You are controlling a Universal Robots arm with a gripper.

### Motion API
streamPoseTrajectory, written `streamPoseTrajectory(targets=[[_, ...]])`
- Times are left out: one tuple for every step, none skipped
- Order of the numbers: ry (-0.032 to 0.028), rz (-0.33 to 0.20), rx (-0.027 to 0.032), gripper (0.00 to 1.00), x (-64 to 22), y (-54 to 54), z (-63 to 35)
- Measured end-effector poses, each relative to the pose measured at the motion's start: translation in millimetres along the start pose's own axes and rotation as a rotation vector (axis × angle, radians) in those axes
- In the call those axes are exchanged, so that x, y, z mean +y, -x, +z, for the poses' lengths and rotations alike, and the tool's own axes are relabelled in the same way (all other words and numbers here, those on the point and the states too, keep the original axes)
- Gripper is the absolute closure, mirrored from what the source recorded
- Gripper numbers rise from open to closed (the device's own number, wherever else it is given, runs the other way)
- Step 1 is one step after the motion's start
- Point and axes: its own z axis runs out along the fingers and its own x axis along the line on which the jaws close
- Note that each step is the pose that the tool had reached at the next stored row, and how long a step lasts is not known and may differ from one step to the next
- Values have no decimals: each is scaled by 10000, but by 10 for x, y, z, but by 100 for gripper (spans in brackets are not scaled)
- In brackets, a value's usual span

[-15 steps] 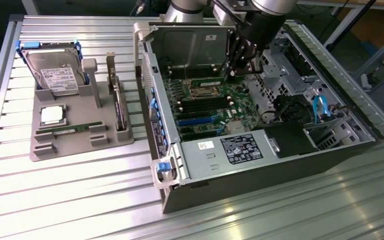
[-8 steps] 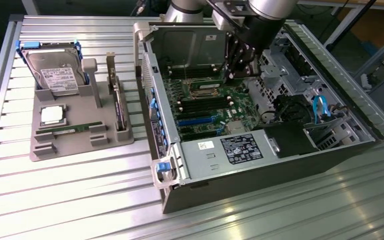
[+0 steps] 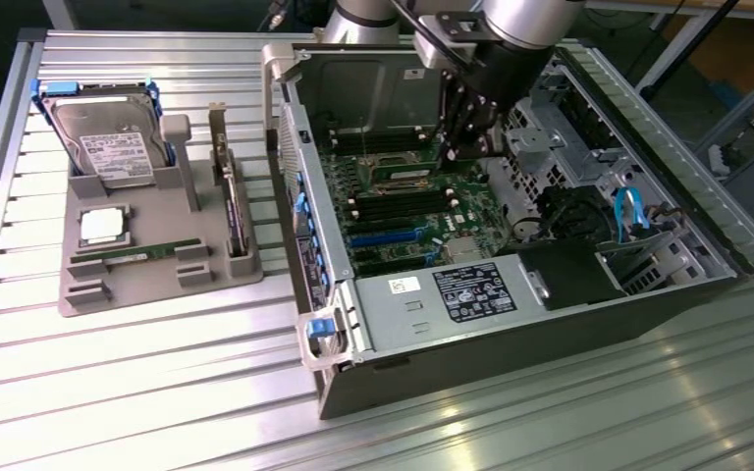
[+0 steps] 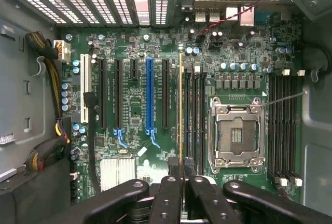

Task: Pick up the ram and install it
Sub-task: 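Insert the ram into the slot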

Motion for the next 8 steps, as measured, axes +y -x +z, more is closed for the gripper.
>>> streamPoseTrajectory(targets=[[0, 0, 0, 88, -1, 0, 11], [0, 0, 0, 88, -1, -1, 26], [0, 0, 0, 88, -2, -1, 37], [0, 0, 0, 88, -2, -2, 50], [0, 0, 0, 88, -3, -2, 59], [0, 0, 1, 88, -3, -3, 73], [0, 0, 0, 88, -4, -3, 98], [0, 0, 1, 88, -5, -4, 113]])
